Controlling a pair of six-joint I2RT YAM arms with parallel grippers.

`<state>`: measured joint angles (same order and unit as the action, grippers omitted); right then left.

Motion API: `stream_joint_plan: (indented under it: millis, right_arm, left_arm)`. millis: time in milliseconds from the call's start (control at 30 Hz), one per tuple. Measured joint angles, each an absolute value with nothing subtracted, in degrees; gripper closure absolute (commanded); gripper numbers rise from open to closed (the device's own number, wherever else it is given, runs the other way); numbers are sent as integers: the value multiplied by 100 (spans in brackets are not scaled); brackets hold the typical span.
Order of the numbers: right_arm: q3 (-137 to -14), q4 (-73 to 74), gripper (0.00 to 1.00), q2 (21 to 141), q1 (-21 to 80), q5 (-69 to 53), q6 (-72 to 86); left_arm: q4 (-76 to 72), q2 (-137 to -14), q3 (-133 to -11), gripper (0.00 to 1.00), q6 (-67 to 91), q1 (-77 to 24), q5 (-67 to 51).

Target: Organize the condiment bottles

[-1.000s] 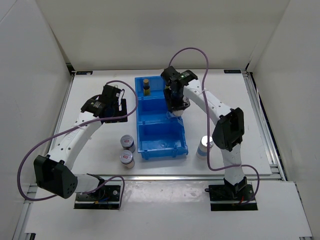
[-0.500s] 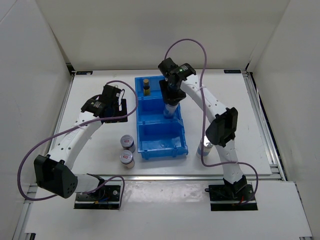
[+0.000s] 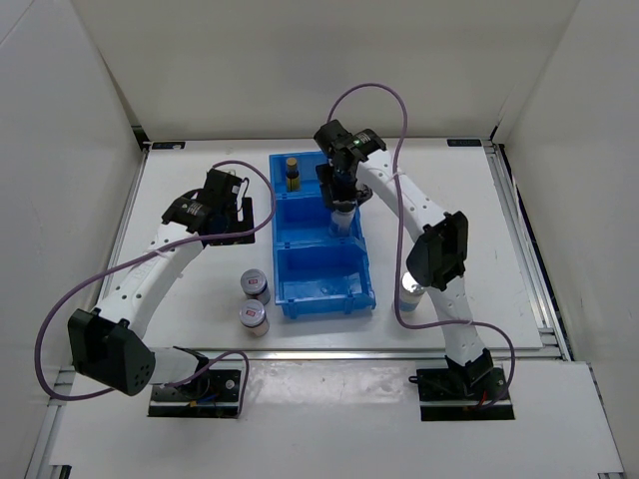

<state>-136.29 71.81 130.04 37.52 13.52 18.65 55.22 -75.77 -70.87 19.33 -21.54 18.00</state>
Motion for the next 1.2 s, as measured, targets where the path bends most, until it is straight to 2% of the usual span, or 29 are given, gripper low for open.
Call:
stream_joint_plan:
  millis: [133, 167, 400, 567, 733, 900, 1200]
  right_arm:
    - [-13581, 7137, 5, 12938, 3752, 1509, 1911]
    - [-13515, 7096, 4, 12877, 3752, 1542, 1909]
    - [-12768, 6893, 3, 11657, 3752, 1914, 1931]
    - [-11338, 6871, 3, 10033, 3721, 2200, 2141]
    - [-9323, 6908, 3, 8720, 3677, 2132, 2641]
    - [-7878, 6871, 3, 8182, 3671, 1726, 3098]
    - [-7422, 6698, 3, 7985, 3649, 1564, 3575]
  left_arm:
    - [5522, -7577, -7087, 0, 1933, -2154, 1800]
    - [5522, -7577, -7087, 0, 1935, -2154, 1800]
    - [5522, -7577, -7087, 0, 1935, -2154, 1800]
    - [5522, -7577, -7087, 0, 1935, -2154, 1800]
    - [5522, -7577, -7087, 0, 1933, -2154, 1800]
    - [5522, -7577, -7087, 0, 1933, -2154, 1800]
    - [5522, -7577, -7087, 0, 1933, -2154, 1802]
